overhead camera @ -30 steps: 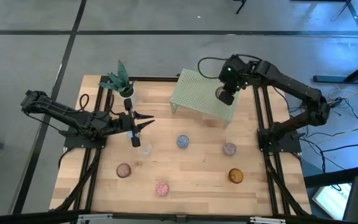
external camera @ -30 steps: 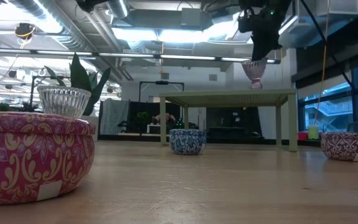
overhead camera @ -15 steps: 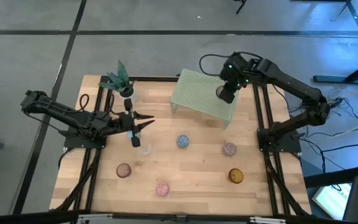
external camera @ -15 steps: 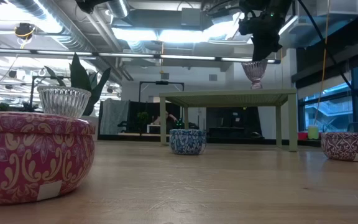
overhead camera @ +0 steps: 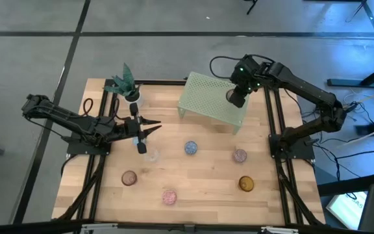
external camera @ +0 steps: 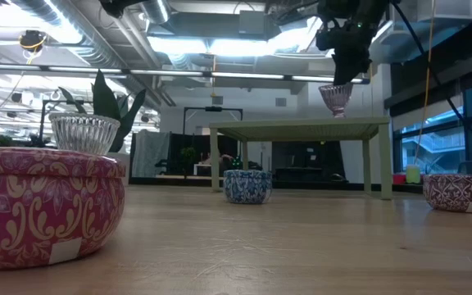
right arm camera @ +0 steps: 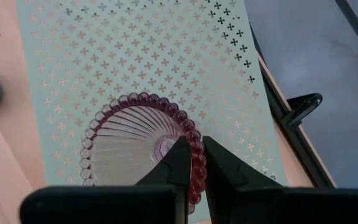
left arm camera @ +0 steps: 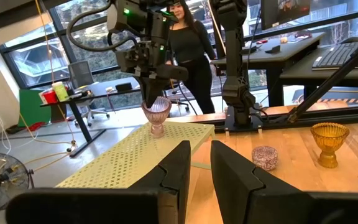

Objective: Pick & Place candle stick holders
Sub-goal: Put the top pink candle holder on the shelf

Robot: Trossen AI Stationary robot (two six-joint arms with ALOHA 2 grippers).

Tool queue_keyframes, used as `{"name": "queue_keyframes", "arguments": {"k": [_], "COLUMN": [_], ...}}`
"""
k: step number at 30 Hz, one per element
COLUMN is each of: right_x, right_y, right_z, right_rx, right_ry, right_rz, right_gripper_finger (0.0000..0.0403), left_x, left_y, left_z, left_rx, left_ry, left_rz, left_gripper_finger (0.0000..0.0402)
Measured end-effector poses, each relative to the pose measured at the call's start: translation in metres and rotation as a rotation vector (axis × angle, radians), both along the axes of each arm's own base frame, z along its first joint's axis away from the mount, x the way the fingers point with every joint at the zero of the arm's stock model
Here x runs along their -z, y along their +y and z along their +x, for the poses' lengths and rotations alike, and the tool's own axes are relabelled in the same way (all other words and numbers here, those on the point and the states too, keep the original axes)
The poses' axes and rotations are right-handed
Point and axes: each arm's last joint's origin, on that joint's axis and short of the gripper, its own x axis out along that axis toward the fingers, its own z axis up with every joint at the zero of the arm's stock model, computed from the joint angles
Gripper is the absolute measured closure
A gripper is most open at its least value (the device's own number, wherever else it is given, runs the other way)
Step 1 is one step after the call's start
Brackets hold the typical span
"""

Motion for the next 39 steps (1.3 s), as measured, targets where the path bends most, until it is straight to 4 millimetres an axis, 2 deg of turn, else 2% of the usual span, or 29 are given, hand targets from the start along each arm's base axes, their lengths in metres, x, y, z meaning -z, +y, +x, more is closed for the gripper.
{"name": "queue_keyframes", "arguments": {"k": [19, 26, 35, 39], "right_x": [0.002, 0.002, -0.017, -0.019], "right_y": [-0.014, -0.024, -0.034, -0.042], "right_z": [-0.011, -0.018, -0.029, -0.037], "right_rx": [0.01, -0.015, -0.01, 0.03], "right_ry": [0.0, -0.059, -0.117, -0.129], "right_rz": [0.034, 0.1, 0.115, 0.122], "right_gripper_finger": [0.0375, 0.0375, 0.0373, 0.0376], "left_x": [0.0, 0.0, 0.0, 0.0], "left_y": [0.0, 0.0, 0.0, 0.0], "left_z": [0.0, 0.0, 0.0, 0.0], "left_rx": [0.0, 0.0, 0.0, 0.0], "left_ry": [0.001, 0.001, 0.001, 0.001], "left_rz": [0.002, 0.002, 0.002, 0.002], "left_gripper_finger": [0.0343, 0.0343, 0.0343, 0.0343]}}
